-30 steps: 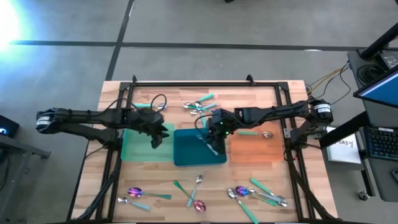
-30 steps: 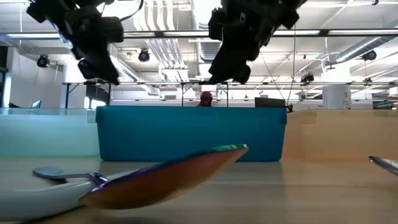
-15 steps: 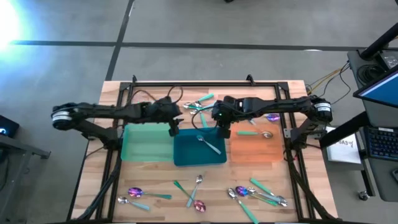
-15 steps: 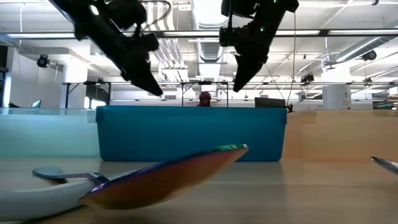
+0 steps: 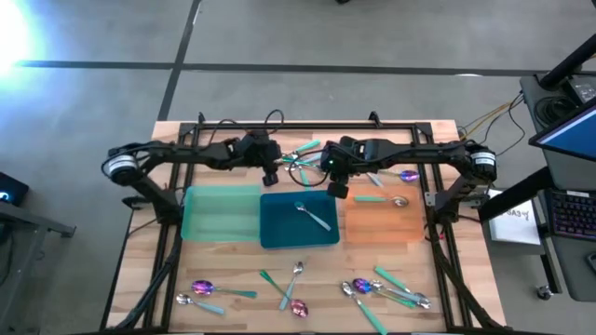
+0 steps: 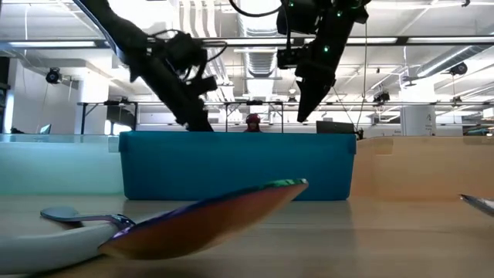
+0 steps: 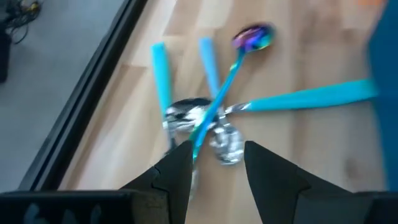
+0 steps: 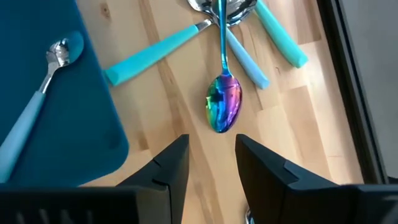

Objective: Sort silverware by color (type)
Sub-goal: Put the violet spoon into the green bin, then put the green spoon into the orange bin

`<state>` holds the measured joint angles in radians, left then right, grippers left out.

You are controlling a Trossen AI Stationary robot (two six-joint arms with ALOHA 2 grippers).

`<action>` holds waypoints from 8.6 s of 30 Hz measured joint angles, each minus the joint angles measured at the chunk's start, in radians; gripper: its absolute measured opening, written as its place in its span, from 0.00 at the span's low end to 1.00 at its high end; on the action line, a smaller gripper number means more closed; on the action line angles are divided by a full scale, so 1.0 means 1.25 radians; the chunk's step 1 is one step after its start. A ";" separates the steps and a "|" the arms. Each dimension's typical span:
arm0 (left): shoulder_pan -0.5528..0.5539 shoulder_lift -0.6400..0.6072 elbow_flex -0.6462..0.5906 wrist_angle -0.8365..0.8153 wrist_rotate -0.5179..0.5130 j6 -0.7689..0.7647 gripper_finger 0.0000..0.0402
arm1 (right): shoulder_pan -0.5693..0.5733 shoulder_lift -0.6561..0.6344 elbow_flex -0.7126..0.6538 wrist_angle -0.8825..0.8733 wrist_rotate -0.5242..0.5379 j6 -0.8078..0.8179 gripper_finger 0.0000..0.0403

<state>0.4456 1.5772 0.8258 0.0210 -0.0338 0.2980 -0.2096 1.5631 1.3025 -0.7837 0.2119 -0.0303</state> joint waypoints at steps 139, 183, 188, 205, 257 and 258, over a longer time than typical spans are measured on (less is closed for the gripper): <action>0.078 0.389 0.444 -0.408 0.136 0.176 0.27 | -0.011 0.000 -0.055 0.069 -0.001 -0.087 0.24; 0.088 0.421 0.448 -0.381 0.107 0.126 0.07 | -0.011 0.000 -0.055 0.075 -0.001 -0.089 0.24; 0.088 0.415 0.446 -0.384 0.106 0.107 0.07 | -0.011 0.000 -0.055 0.075 -0.001 -0.089 0.24; 0.062 0.246 0.441 -0.492 0.237 -0.042 0.07 | -0.011 0.000 -0.055 0.093 -0.001 -0.101 0.24; -0.365 -0.566 -0.119 -0.776 -0.198 -0.684 0.37 | 0.009 -0.010 -0.055 0.155 -0.001 0.040 0.24; -0.361 -0.558 -0.112 -0.779 -0.254 -0.673 0.37 | 0.008 -0.010 -0.055 0.160 -0.001 0.032 0.24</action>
<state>-0.0052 0.8803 0.6855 -0.9524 -0.3516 -0.5433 -0.1993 1.5501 1.2339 -0.5835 0.2105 0.0102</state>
